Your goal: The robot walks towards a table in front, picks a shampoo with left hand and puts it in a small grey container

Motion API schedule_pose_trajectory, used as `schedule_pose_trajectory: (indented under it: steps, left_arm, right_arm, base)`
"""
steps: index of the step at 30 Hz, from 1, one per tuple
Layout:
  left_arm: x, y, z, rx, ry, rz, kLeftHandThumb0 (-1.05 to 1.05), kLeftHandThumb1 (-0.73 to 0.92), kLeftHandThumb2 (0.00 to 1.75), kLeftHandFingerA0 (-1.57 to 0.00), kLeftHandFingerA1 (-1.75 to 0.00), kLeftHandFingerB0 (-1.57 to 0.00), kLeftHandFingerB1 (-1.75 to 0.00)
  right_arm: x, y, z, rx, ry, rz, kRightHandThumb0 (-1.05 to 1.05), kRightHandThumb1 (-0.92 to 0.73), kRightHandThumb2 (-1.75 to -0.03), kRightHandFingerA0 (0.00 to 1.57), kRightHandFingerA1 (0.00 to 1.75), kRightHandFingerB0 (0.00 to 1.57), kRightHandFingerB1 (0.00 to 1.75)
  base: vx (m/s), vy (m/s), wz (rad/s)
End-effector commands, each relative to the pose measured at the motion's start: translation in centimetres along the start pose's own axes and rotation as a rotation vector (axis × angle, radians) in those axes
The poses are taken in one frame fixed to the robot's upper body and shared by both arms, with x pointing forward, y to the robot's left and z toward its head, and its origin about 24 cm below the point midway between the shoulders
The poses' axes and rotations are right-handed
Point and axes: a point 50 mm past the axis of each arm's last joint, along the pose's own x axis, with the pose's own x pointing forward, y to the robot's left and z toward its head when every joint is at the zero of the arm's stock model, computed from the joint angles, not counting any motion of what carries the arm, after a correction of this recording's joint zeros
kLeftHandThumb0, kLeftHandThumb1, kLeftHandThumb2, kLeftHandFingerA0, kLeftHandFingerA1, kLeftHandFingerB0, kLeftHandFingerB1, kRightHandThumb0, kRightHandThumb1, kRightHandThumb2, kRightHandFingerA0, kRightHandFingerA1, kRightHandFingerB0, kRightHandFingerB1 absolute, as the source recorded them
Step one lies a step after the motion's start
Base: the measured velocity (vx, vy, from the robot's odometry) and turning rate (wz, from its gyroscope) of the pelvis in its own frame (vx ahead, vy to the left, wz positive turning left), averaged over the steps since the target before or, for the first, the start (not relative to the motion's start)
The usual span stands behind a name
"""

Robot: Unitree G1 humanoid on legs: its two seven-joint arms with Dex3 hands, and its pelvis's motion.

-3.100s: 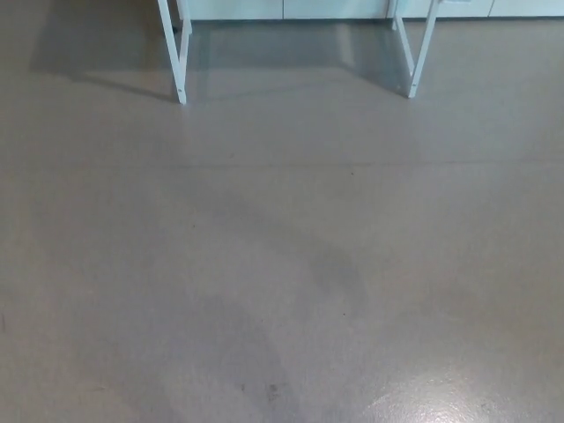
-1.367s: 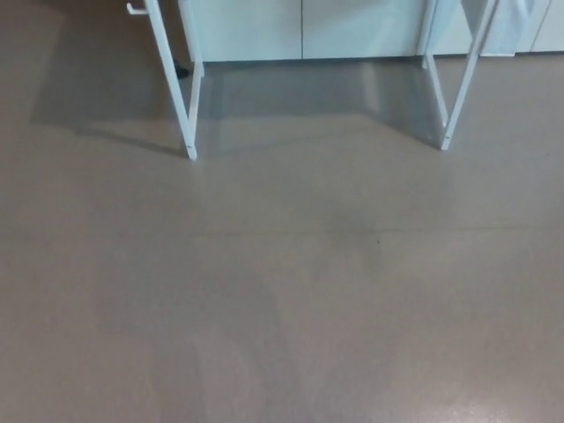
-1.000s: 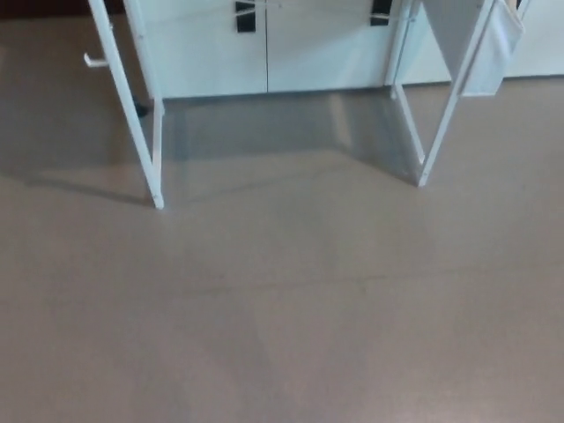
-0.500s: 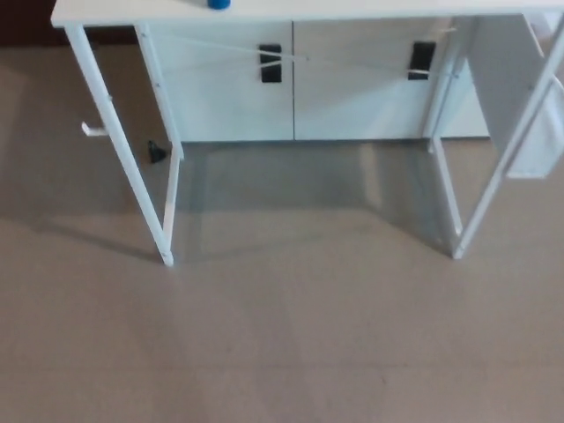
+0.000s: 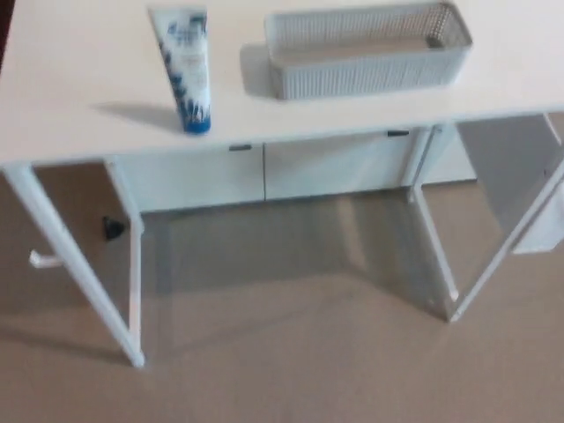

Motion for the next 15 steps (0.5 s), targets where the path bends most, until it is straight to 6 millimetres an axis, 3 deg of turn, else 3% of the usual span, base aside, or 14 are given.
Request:
schedule_pose_trajectory:
  steps: [1,5,6,8,9,15]
  left_arm:
    - [-0.33,0.06,-0.82,-0.015,0.016,-0.007,-0.31,0.61,0.58,-0.63,-0.43,-0.47,-0.38]
    - [-0.21,0.0,-0.61,0.006,0.02,-0.009,-0.32,0.61,0.58,-0.65,-0.43,-0.47,-0.37]
    - [-0.2,-0.05,-0.61,0.014,0.021,-0.011,-0.4,0.5,0.74,-0.59,-0.53,-0.42,-0.47]
    - [-0.22,-0.08,-0.67,0.024,0.023,-0.015,-0.41,0.51,0.75,-0.58,-0.53,-0.42,-0.47]
    - [-0.25,-0.05,-0.71,0.031,0.024,-0.018,-0.33,0.61,0.58,-0.64,-0.43,-0.46,-0.37]
    - [-0.38,-0.15,-0.87,0.036,0.015,-0.035,-0.33,0.63,0.58,-0.63,-0.43,-0.46,-0.37]
  right_arm:
    - [-0.17,-0.35,-0.69,-0.012,0.022,-0.009,-0.17,-0.71,-0.61,0.65,0.45,0.51,0.39]
    - [-0.19,-0.36,-0.74,-0.014,0.024,-0.007,-0.19,-0.71,-0.61,0.65,0.45,0.5,0.38]
    - [-0.22,-0.32,-0.88,-0.015,0.027,-0.005,-0.19,-0.71,-0.61,0.65,0.45,0.5,0.38]
    - [-0.22,-0.25,-1.02,-0.009,0.036,-0.004,-0.19,-0.71,-0.61,0.66,0.45,0.5,0.38]
    - [-0.23,-0.14,-1.1,-0.001,0.038,-0.004,-0.18,-0.7,-0.61,0.67,0.46,0.51,0.39]
    - [-0.27,-0.04,-1.33,-0.001,0.045,0.001,-0.21,-0.72,-0.61,0.63,0.44,0.49,0.38]
  base:
    - [0.35,0.089,0.1]
    - [0.34,-0.026,0.17]
    - [0.36,-0.107,0.36]
    - [0.44,-0.132,0.49]
    - [0.44,-0.12,0.66]
    - [0.4,-0.08,0.04]
